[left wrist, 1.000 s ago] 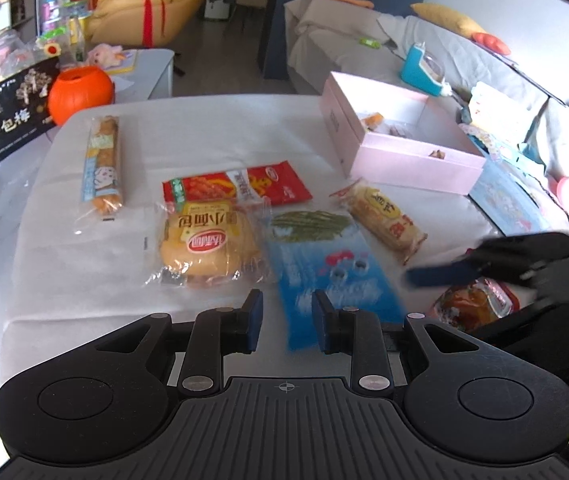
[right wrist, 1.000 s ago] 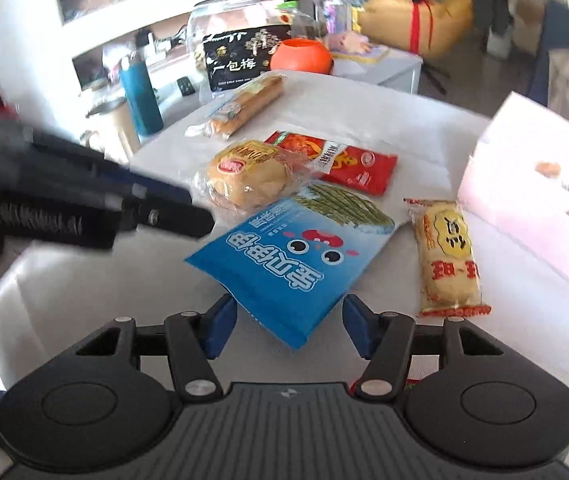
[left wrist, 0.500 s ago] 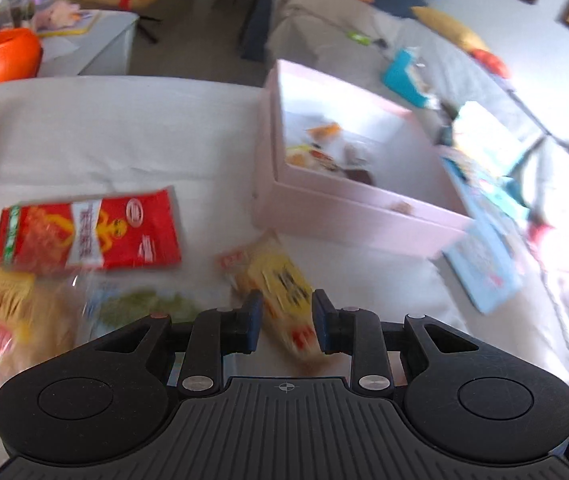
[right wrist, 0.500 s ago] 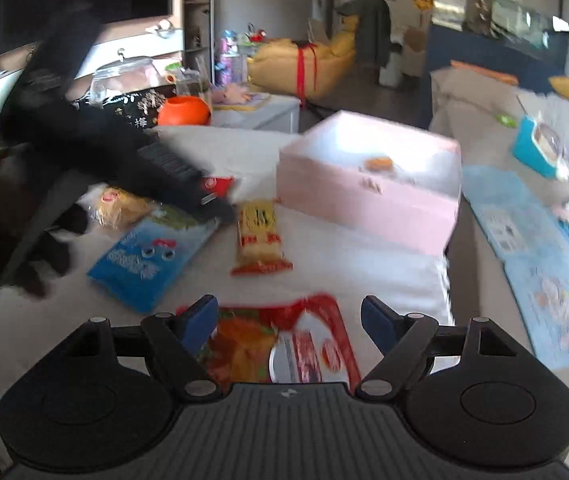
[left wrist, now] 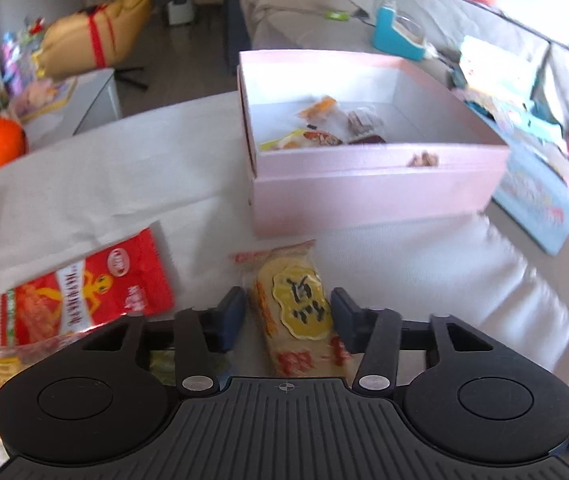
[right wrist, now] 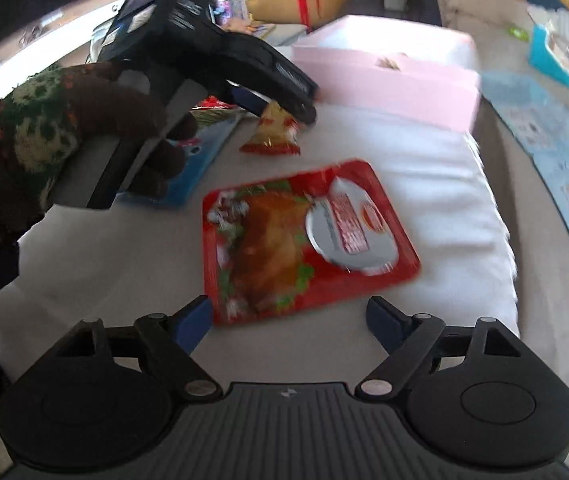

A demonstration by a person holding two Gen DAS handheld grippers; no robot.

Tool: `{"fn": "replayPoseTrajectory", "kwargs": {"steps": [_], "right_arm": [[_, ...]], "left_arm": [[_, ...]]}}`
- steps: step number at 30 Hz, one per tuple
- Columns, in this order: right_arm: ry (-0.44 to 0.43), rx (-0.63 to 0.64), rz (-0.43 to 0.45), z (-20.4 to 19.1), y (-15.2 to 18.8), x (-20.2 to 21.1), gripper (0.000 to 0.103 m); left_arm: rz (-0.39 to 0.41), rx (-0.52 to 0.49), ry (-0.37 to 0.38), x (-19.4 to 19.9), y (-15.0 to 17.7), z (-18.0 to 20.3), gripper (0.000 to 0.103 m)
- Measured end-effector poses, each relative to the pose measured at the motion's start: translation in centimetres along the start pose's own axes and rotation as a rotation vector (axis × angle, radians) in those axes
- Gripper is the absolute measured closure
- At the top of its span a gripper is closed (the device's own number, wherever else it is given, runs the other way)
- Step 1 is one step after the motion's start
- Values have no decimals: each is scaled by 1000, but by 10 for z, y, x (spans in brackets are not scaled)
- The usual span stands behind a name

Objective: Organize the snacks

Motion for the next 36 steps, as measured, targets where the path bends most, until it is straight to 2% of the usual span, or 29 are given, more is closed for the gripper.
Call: {"fn": "replayPoseTrajectory", "kwargs": {"steps": [2,3,5,7,11,13,17,19,24,29,32,36], "right_arm": [[90,82,42,1,-7,-8,19],[115,113,65,3,-9,-10,15],[153,125,102,14,-18,-14,15],[133,38,94,29,-27,-18,15],[-56,-250,47,50,-36,-24,13],[-59,-346,72,53,-43,-29,11],[7,-419,91,48,-60,-48,9],[28,-409,100,48,-70,-62,9],[73,-294,109,34,-84,-78,8],[76,-151,104,26,-75,-76,6],[74,-115,96,21,-69,-74,1],[110,-67,96,14,-65,-72,0]], "left_arm": [[-2,-2,27,10,10,-4,59],[-1,-3,40,16,17,-6,60],[0,-6,57,27,29,-8,60],[3,-9,64,40,43,-12,60],[6,27,64,59,64,-23,61],[13,54,67,66,72,-27,61],[24,87,79,69,76,-29,61],[27,89,82,69,76,-29,61],[37,98,104,71,79,-30,61],[47,116,134,72,82,-33,60],[51,130,143,72,82,-33,58],[53,130,150,72,82,-33,58]]}}
Point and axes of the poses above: each gripper's, at about its wrist camera, not at the fingertips, and x roughly against the way its jaws point, z to its right, y to its underside, the point moved 5 cm from there along -x, roughly the way its jaws point, and after that the axes turned 3 degrees about -x, right-handed, at the moved point
